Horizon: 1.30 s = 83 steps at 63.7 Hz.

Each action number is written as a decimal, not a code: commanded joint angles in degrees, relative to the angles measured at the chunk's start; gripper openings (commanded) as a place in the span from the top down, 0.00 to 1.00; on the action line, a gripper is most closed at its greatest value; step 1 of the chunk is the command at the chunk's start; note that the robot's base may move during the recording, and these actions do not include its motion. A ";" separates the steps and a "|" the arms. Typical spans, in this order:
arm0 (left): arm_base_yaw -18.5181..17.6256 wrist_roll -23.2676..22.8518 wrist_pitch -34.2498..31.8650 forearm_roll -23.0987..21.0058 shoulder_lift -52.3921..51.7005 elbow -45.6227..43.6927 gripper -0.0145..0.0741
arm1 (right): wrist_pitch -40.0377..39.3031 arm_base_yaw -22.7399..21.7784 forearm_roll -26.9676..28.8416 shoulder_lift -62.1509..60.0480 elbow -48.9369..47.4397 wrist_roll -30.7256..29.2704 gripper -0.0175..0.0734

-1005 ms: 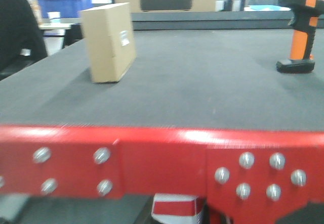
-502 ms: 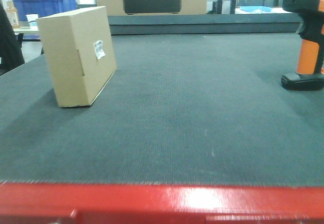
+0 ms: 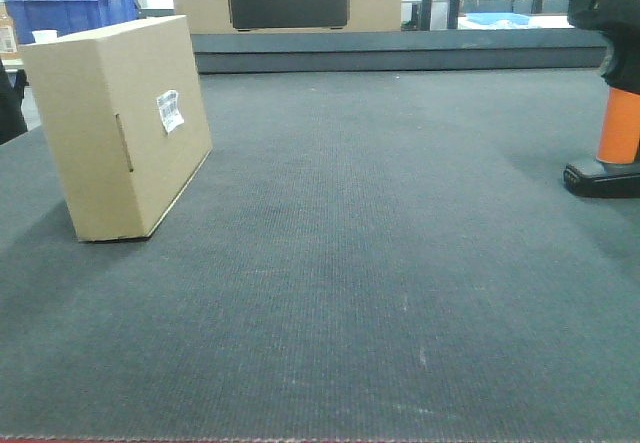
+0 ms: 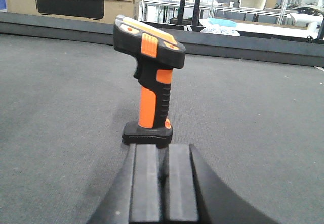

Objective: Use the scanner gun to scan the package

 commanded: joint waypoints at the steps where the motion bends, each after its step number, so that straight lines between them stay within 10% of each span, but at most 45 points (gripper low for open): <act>1: -0.29 0.12 -0.74 0.00 -0.13 -0.06 0.96 | -0.78 -0.30 0.31 -0.05 0.06 -0.11 0.99; 38: -0.26 0.12 -0.41 0.00 -0.13 -0.06 0.96 | -0.78 -0.30 0.31 -0.05 0.06 -0.11 0.99; 48: -0.26 0.12 9.06 -9.19 2.59 -8.54 0.96 | -0.78 -0.30 0.31 -0.05 0.06 -0.11 0.99; 66: -0.26 5.33 23.76 -4.48 27.08 -31.33 0.96 | -0.78 -0.30 0.31 -0.05 0.06 -0.11 0.99; 83: -0.26 5.28 20.61 -6.37 41.56 -41.66 0.96 | -0.78 -0.30 0.31 -0.05 0.06 -0.11 0.99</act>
